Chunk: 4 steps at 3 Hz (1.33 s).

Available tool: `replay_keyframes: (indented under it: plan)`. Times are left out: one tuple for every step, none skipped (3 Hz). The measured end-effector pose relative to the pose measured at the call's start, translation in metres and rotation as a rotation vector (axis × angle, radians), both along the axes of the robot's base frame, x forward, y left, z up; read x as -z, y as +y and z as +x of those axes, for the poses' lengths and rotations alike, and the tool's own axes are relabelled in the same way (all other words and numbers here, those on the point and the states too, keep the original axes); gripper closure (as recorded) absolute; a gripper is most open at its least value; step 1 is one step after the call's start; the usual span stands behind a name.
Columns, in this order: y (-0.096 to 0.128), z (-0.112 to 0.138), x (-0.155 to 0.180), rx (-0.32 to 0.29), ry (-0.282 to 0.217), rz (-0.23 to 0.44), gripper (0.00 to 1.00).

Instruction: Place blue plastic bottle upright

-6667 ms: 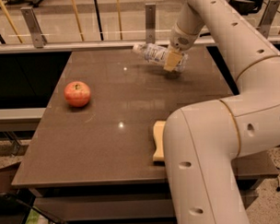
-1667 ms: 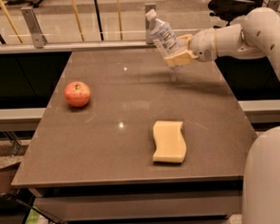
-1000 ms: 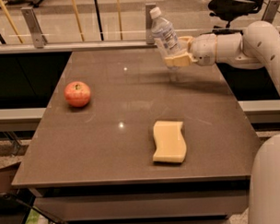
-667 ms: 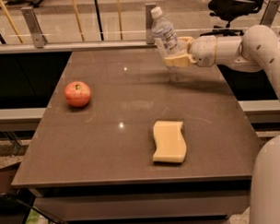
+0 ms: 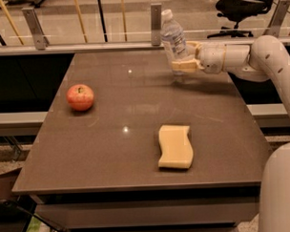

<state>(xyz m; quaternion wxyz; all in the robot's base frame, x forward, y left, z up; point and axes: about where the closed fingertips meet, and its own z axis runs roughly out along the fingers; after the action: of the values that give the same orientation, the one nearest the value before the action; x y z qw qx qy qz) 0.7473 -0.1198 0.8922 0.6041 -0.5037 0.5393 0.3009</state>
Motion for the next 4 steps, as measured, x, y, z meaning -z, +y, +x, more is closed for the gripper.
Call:
replay_keyframes:
  plan:
    - [-0.003, 0.002, 0.009, 0.001, 0.007, 0.024, 1.0]
    - [-0.006, 0.004, 0.018, 0.001, 0.017, 0.047, 1.0]
    - [-0.008, 0.006, 0.027, 0.002, 0.031, 0.068, 1.0]
    - [-0.009, 0.01, 0.037, 0.0, 0.047, 0.092, 1.0]
